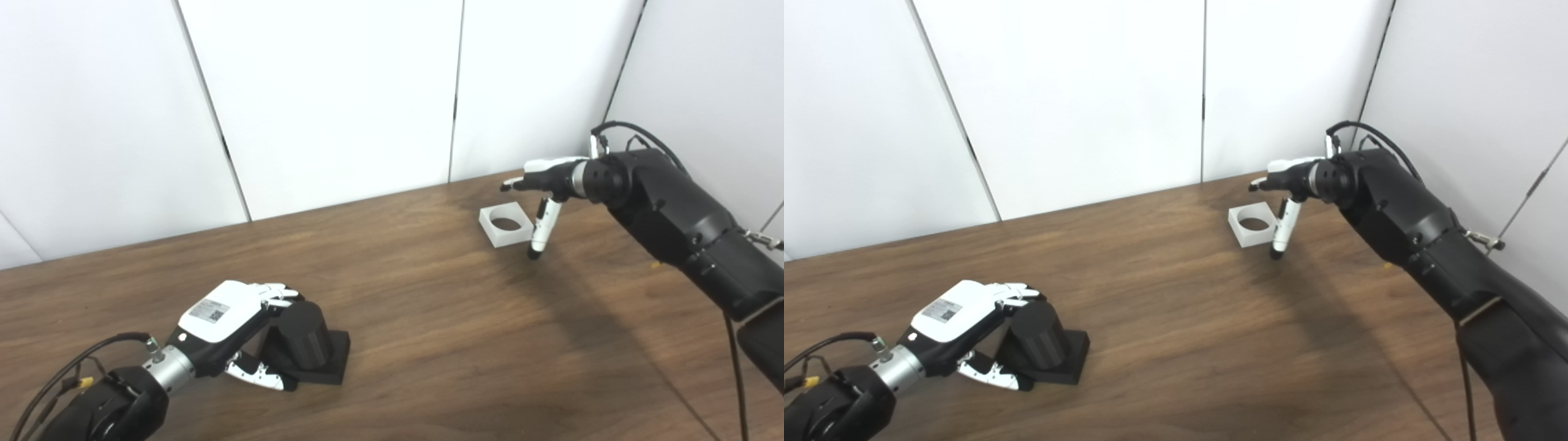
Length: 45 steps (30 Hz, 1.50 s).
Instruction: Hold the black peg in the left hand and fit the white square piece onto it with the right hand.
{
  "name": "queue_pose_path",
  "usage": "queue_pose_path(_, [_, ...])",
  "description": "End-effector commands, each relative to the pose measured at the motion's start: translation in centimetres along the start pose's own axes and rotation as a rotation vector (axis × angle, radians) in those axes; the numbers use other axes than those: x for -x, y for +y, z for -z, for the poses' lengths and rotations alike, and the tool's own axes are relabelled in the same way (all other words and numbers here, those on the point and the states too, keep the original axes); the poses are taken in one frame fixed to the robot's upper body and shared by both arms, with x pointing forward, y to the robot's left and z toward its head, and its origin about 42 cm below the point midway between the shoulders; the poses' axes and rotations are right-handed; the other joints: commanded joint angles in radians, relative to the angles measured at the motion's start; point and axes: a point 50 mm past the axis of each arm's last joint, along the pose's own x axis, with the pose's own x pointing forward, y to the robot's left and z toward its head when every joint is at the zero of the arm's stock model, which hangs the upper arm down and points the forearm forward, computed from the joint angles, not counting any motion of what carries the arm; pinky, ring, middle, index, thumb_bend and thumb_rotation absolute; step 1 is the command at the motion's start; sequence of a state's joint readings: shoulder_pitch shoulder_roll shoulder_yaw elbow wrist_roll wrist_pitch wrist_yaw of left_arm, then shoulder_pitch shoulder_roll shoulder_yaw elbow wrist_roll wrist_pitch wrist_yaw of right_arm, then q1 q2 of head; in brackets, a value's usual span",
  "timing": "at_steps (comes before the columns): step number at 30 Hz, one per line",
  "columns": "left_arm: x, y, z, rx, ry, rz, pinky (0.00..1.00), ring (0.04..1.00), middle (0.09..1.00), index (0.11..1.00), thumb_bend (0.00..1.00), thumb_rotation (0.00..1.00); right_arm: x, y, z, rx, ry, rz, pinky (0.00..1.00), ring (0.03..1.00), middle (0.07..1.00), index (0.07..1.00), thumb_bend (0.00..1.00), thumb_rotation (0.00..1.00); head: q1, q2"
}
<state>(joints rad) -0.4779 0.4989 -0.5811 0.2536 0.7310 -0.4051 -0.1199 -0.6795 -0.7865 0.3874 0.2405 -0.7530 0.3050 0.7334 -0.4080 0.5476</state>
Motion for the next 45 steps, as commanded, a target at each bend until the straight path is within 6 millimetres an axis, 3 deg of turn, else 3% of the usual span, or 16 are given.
queue_pose_path(1, [2.0,-3.9,0.1,-0.029,0.024,0.211,0.81,0.871,0.847,0.490,0.52,0.06,0.3,-2.1,-0.2,0.053,0.001,0.116,0.93,1.000,1.000,0.948,0.94,0.22,0.000,0.000])
queue_pose_path(12, [2.3,-3.9,0.1,-0.023,0.031,0.209,0.81,0.870,0.846,0.489,0.52,0.06,-1.6,-0.8,-1.2,0.107,0.024,0.190,0.89,0.986,0.996,0.957,0.91,0.21,0.006,0.005])
queue_pose_path(22, [2.3,-4.0,-0.1,-0.031,0.033,0.214,0.80,0.872,0.849,0.490,0.52,0.06,-1.8,-0.5,-1.2,0.090,0.029,0.217,0.84,0.963,0.977,0.949,0.89,0.21,0.015,0.010])
queue_pose_path(36, [2.7,-3.7,0.0,-0.031,0.036,0.200,0.80,0.873,0.845,0.490,0.52,0.06,-3.6,-0.2,-1.3,0.087,0.021,0.175,0.79,0.909,0.911,0.792,0.80,0.19,0.037,0.024])
queue_pose_path(45, [3.0,-3.6,-0.1,-0.025,0.046,0.203,0.81,0.873,0.851,0.490,0.52,0.06,-4.5,0.1,-1.6,0.092,0.016,0.151,0.75,0.894,0.905,0.766,0.81,0.20,0.045,0.037])
